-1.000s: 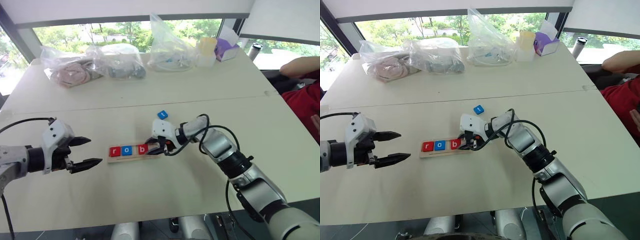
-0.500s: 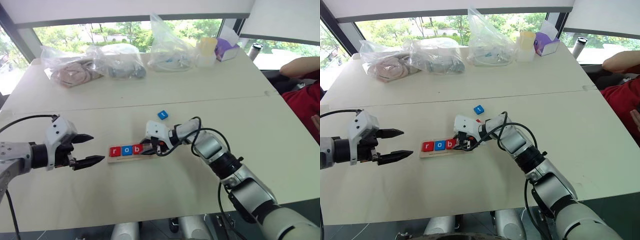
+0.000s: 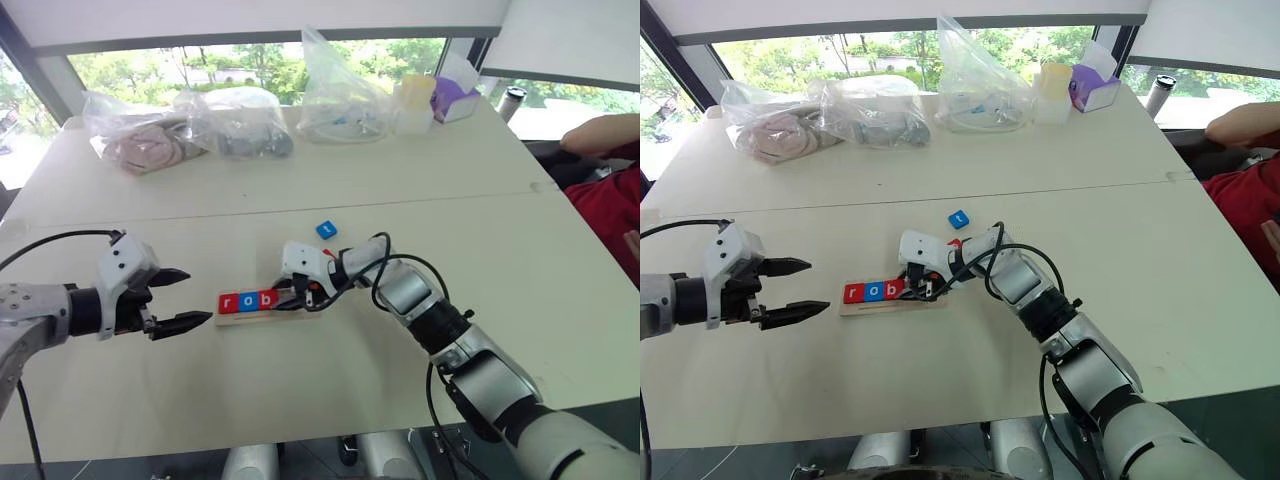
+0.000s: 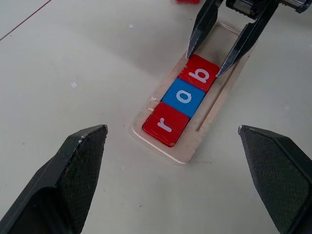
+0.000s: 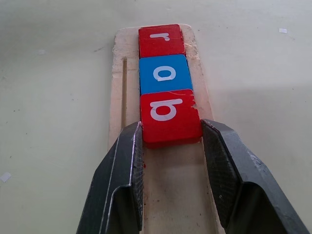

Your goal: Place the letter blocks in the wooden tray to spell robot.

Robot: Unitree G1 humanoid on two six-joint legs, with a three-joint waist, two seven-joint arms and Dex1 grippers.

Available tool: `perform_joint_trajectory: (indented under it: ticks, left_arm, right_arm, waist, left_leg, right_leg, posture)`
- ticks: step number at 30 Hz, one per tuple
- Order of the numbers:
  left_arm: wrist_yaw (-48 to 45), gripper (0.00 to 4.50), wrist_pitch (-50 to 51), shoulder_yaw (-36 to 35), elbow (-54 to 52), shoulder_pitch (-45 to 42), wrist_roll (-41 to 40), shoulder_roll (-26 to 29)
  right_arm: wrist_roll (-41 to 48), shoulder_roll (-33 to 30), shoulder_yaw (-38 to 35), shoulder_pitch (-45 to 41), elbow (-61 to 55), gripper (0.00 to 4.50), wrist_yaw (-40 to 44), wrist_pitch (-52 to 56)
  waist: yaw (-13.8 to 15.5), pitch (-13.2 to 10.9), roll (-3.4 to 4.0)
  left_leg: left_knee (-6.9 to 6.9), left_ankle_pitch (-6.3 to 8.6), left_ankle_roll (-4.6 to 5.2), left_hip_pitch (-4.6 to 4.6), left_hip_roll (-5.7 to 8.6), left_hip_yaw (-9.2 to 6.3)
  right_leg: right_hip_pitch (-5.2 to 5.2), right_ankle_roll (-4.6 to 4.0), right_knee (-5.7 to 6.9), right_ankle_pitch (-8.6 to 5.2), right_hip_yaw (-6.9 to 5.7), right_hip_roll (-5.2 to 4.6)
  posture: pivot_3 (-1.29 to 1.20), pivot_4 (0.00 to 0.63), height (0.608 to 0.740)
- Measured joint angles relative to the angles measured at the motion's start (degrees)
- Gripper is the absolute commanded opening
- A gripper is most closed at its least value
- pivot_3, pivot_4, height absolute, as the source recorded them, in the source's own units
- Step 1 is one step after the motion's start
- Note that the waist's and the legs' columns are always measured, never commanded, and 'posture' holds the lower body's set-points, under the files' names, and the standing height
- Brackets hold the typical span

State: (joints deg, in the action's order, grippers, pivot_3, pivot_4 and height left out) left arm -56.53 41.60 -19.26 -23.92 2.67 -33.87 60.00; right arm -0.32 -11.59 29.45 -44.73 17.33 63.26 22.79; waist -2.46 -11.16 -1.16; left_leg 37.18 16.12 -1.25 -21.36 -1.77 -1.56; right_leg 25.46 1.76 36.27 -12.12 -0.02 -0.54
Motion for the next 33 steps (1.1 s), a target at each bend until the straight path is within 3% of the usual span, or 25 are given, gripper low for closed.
perform_joint_trajectory:
  ticks: [3, 10, 15, 21, 26, 33]
  left_arm:
    - [0.24, 4.50, -0.29, 0.04, 0.31, 0.00, 0.34, -0.20]
    - [0.24, 4.50, -0.81, 0.51, 0.58, -0.15, 0.87, -0.36]
    - [0.15, 4.50, -1.27, 0.98, 1.81, -0.73, 1.62, -0.36]
    - [0.26, 4.50, -1.68, 2.37, 1.74, -2.88, 1.42, -1.41]
    - [1.46, 4.50, 0.60, 3.54, -0.12, -6.49, -1.82, -4.34]
    - [5.74, 4.50, -1.81, 11.82, -0.59, -11.71, 0.11, -13.04]
  right_arm:
    - [-0.28, 0.61, 0.00, 0.00, 0.20, 1.17, -0.45, 0.01]
    - [-0.58, 0.89, -0.28, 0.02, 0.30, 4.48, -1.22, 0.48]
    - [0.92, 0.89, -4.06, -1.36, 0.32, 4.48, -2.94, 2.56]
    - [5.29, -1.10, -14.85, -3.02, -5.69, 4.48, -9.22, 10.33]
    - [3.64, -3.96, -19.78, 4.46, -16.36, 4.48, -20.85, 20.83]
    - [2.46, 1.74, -18.51, 14.26, -23.35, 4.48, -33.53, 32.65]
  waist:
    - [-0.05, 0.00, 0.00]
    - [-0.01, 0.00, 0.00]
    - [-0.01, 0.00, 0.00]
    - [0.39, -0.01, 0.01]
    - [1.09, 0.03, -0.05]
    - [1.11, 0.06, -0.02]
  left_leg:
    - [0.00, 0.00, 0.00, 0.00, 0.00, 0.00]
    - [0.00, 0.00, 0.00, 0.00, 0.00, 0.00]
    - [0.01, 0.00, 0.00, 0.00, 0.00, 0.00]
    - [-0.01, 0.00, -0.01, -0.05, 0.02, -0.03]
    - [-0.01, 0.00, -0.01, -0.02, 0.03, 0.02]
    - [0.04, -0.02, -0.03, 0.02, -0.01, -0.02]
  right_leg:
    - [0.00, 0.01, 0.00, 0.01, 0.00, 0.00]
    - [0.00, 0.01, 0.00, 0.01, 0.00, 0.00]
    - [0.00, 0.01, 0.01, 0.01, 0.00, 0.00]
    - [0.01, 0.03, 0.00, 0.02, -0.01, -0.03]
    - [0.00, 0.03, -0.01, 0.02, 0.01, -0.04]
    - [0.04, -0.03, 0.16, 0.06, 0.02, 0.05]
  posture:
    - [0.00, 0.150, 0.740]
    - [0.00, 0.150, 0.740]
    - [0.00, 0.150, 0.740]
    - [0.00, 0.150, 0.740]
    - [0.00, 0.150, 0.740]
    - [0.00, 0.150, 0.740]
